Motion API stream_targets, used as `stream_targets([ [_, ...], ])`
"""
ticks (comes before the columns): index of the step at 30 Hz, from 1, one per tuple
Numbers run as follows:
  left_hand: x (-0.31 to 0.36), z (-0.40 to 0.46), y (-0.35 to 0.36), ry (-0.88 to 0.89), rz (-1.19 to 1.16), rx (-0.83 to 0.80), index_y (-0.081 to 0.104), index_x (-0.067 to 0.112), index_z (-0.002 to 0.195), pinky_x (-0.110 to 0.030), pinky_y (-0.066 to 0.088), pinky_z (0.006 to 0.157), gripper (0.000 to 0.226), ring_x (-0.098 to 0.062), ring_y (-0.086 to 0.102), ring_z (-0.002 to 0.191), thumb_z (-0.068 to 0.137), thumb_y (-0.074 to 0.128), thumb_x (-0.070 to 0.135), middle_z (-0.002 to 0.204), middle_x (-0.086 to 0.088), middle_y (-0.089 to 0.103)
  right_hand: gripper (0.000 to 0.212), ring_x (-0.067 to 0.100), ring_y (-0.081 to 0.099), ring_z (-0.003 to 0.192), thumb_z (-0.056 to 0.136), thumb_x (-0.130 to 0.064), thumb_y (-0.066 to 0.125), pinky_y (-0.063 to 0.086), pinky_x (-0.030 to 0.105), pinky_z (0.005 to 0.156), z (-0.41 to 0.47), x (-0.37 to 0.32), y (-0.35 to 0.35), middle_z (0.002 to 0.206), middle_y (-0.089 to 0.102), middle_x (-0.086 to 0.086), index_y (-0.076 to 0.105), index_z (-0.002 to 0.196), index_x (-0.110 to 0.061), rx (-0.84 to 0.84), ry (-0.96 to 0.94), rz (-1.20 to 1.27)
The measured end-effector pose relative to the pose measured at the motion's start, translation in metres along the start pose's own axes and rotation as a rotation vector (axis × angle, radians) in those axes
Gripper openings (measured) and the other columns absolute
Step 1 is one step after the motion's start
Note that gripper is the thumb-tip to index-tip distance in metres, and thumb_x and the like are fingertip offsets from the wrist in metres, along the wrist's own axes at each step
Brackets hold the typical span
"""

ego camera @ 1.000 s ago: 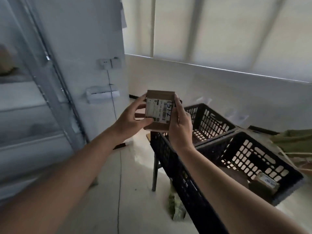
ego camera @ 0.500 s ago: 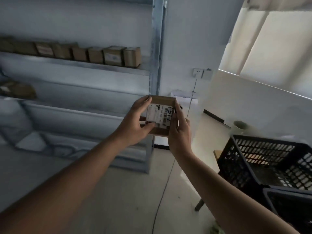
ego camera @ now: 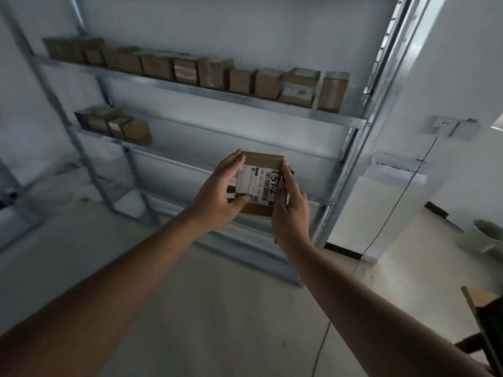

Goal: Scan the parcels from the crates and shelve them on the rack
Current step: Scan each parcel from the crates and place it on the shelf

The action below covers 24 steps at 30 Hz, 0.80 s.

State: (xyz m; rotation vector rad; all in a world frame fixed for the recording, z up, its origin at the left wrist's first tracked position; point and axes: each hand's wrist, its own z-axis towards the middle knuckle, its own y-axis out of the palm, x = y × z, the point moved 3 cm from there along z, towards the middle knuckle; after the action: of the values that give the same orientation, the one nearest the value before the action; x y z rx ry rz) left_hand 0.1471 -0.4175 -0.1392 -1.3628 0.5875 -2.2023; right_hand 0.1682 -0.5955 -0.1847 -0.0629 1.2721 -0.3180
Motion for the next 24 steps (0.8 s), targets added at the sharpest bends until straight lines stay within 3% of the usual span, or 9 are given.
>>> stream_targets([
  [4, -0.066, 0.021, -0.04, -0.07, 0.019, 0.034, 0.026, 0.016, 0.166, -0.032, 0.041, 0.12, 0.092, -0.004, 0.019, 0.155, 0.091, 0.078, 0.005, 0.172, 0.006, 0.019, 0.049, 0.011, 0.059, 0.116, 0.113, -0.039, 0.042, 0.057, 0.045, 0.103, 0.035, 0.004, 0.079, 0.132, 0.054, 0.004, 0.035, 0.158, -0.059, -0.113, -0.017, -0.003],
  [7, -0.116, 0.044, -0.065, -0.119, 0.029, 0.058, 0.025, 0.016, 0.166, 0.001, 0.034, 0.103, 0.093, 0.01, 0.015, 0.147, 0.091, 0.077, 0.003, 0.171, 0.009, 0.018, 0.05, 0.0, 0.055, 0.108, 0.113, -0.039, 0.043, 0.051, 0.022, 0.09, 0.069, 0.017, 0.138, 0.132, 0.052, 0.003, 0.035, 0.16, -0.056, -0.158, -0.032, -0.008],
  [10, -0.17, 0.074, -0.087, -0.176, 0.036, 0.077, 0.025, 0.014, 0.166, 0.007, 0.032, 0.097, 0.092, 0.011, 0.016, 0.144, 0.091, 0.077, 0.001, 0.167, 0.012, 0.02, 0.049, -0.011, 0.048, 0.101, 0.113, -0.041, 0.043, 0.039, 0.006, 0.078, 0.112, 0.031, 0.2, 0.131, 0.053, 0.001, 0.036, 0.16, -0.056, -0.201, -0.031, -0.031],
  [13, -0.222, 0.108, -0.112, -0.245, 0.048, 0.097, 0.025, 0.016, 0.166, 0.003, 0.035, 0.101, 0.093, 0.006, 0.016, 0.148, 0.091, 0.077, 0.002, 0.171, 0.01, 0.018, 0.049, -0.003, 0.055, 0.103, 0.113, -0.039, 0.044, 0.045, 0.006, 0.081, 0.155, 0.039, 0.26, 0.133, 0.056, 0.004, 0.038, 0.16, -0.052, -0.261, -0.033, -0.014],
  [15, -0.255, 0.128, -0.131, -0.292, 0.035, 0.102, 0.023, 0.02, 0.167, -0.019, 0.044, 0.113, 0.093, 0.0, 0.015, 0.153, 0.092, 0.076, 0.003, 0.172, 0.011, 0.016, 0.05, 0.009, 0.06, 0.109, 0.113, -0.036, 0.044, 0.05, 0.011, 0.084, 0.179, 0.043, 0.299, 0.133, 0.056, 0.006, 0.038, 0.162, -0.047, -0.304, -0.038, -0.002],
  [17, -0.285, 0.145, -0.15, -0.331, 0.021, 0.107, 0.021, 0.021, 0.168, -0.038, 0.048, 0.115, 0.093, -0.005, 0.017, 0.155, 0.093, 0.076, 0.004, 0.172, 0.013, 0.015, 0.05, 0.0, 0.055, 0.101, 0.113, -0.035, 0.045, 0.043, -0.001, 0.072, 0.201, 0.045, 0.338, 0.128, 0.052, 0.005, 0.038, 0.162, -0.047, -0.33, -0.024, -0.01],
  [20, -0.33, 0.166, -0.176, -0.368, 0.007, 0.119, 0.02, 0.022, 0.168, -0.038, 0.055, 0.108, 0.093, -0.001, 0.023, 0.149, 0.095, 0.074, 0.006, 0.17, 0.017, 0.014, 0.051, -0.009, 0.047, 0.094, 0.113, -0.034, 0.046, 0.036, -0.008, 0.066, 0.228, 0.046, 0.393, 0.126, 0.05, 0.005, 0.039, 0.162, -0.046, -0.355, 0.01, -0.03],
  [22, -0.362, 0.179, -0.193, -0.384, 0.01, 0.128, 0.02, 0.021, 0.168, -0.035, 0.056, 0.106, 0.093, 0.007, 0.024, 0.144, 0.094, 0.075, 0.006, 0.171, 0.016, 0.015, 0.051, -0.004, 0.051, 0.096, 0.113, -0.033, 0.046, 0.04, -0.004, 0.066, 0.243, 0.047, 0.428, 0.128, 0.052, 0.006, 0.038, 0.162, -0.045, -0.382, 0.003, -0.037],
  [24, -0.398, 0.191, -0.21, -0.402, -0.016, 0.133, 0.021, 0.021, 0.168, -0.033, 0.056, 0.105, 0.093, 0.001, 0.03, 0.146, 0.094, 0.075, 0.005, 0.171, 0.015, 0.016, 0.051, 0.006, 0.056, 0.102, 0.114, -0.033, 0.045, 0.042, 0.002, 0.071, 0.257, 0.051, 0.466, 0.129, 0.052, 0.008, 0.038, 0.163, -0.045, -0.405, 0.019, -0.021],
])
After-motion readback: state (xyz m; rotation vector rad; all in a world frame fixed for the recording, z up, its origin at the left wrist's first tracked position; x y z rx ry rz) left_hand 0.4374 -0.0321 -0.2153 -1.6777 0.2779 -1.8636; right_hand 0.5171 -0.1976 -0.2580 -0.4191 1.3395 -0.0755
